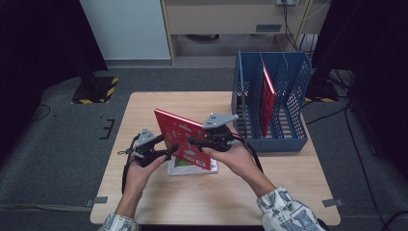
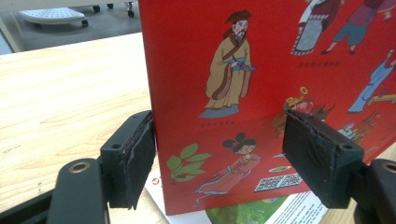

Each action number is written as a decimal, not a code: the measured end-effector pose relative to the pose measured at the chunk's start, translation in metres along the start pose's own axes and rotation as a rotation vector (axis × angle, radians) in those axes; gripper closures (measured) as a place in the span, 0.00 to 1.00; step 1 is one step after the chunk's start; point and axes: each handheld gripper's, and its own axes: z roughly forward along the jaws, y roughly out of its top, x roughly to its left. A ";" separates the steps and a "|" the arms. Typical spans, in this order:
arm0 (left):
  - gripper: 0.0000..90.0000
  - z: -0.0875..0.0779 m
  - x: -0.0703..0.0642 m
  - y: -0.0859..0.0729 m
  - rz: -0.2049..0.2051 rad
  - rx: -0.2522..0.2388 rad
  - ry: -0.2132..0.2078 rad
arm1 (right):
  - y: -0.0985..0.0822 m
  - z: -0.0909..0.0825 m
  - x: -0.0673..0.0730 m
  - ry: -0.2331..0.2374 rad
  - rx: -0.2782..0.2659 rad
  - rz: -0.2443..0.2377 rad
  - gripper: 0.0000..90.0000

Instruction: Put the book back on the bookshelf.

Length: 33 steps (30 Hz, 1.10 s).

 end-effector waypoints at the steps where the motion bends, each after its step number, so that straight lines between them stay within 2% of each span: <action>1: 0.28 0.001 -0.001 0.000 0.002 0.000 0.003 | 0.001 0.000 0.000 -0.002 -0.004 0.000 0.62; 4: 0.27 0.002 -0.001 0.001 0.006 0.002 0.005 | 0.002 0.000 -0.001 -0.003 -0.020 0.001 0.59; 12: 0.26 0.002 -0.002 0.001 0.006 0.003 0.006 | 0.005 0.002 -0.003 0.009 -0.041 -0.005 0.60; 19: 0.26 0.002 -0.002 0.002 0.009 0.007 0.005 | 0.005 0.004 -0.006 0.010 -0.039 -0.012 0.69; 33: 0.26 0.003 -0.003 0.002 0.020 0.014 0.000 | 0.008 0.006 -0.011 0.025 -0.050 -0.002 0.78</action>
